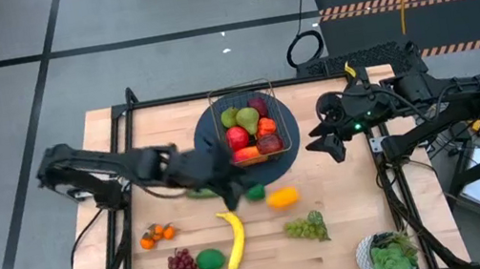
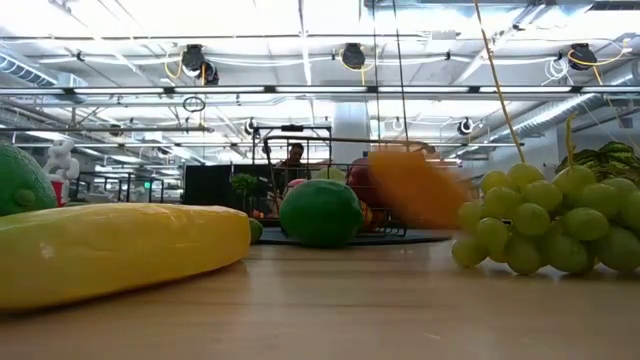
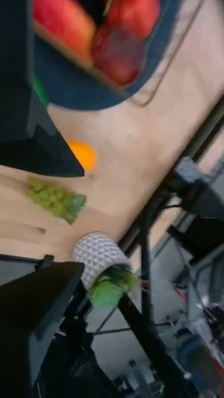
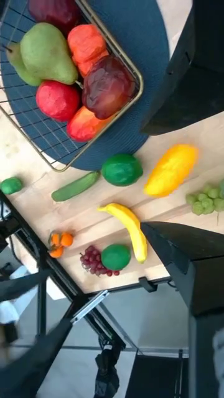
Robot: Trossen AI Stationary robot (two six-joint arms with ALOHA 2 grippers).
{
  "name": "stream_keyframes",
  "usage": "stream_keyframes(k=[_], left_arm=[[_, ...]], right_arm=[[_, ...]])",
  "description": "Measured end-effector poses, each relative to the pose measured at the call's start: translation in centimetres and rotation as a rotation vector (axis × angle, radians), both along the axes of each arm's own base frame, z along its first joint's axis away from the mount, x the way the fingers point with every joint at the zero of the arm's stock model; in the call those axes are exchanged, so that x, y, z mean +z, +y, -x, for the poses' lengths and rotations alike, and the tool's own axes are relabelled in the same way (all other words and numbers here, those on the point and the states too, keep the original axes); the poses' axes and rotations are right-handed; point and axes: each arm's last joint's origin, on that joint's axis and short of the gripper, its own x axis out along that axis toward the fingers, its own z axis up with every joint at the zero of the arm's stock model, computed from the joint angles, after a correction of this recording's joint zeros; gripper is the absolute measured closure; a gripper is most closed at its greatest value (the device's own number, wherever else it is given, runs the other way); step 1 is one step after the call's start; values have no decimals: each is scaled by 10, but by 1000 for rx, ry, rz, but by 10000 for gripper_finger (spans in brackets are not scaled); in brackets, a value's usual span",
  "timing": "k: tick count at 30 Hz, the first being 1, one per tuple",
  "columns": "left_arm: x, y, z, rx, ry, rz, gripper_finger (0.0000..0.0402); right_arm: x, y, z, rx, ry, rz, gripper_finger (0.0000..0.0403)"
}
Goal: Build produce basket
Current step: Put the yellow mango into the gold wire basket
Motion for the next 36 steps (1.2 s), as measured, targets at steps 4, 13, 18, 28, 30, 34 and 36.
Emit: stream_keyframes(k=[4,13,18,28,30,34,36], left_arm=[[17,8,16,-40,-51,-108,205],[-5,6,12,-73,110,-161,208],[-11,-1,7,-41,127,-81,182],[-13,-11,7,50,123,8,174],[-13,-12,7,60,121,4,174],[-13,-13,8,68,118,-4,174],[-13,-13,8,66,119,-5,174]], right_arm=[[0,0,0,1,-3,1,167],[-9,1,5,20,103,20,167],[-42,9,10,81,273,34,167],[-156,32,5,274,318,93,98],[-180,33,7,283,311,121,71],[-217,32,15,282,318,142,31],[-234,30,22,252,354,128,20]])
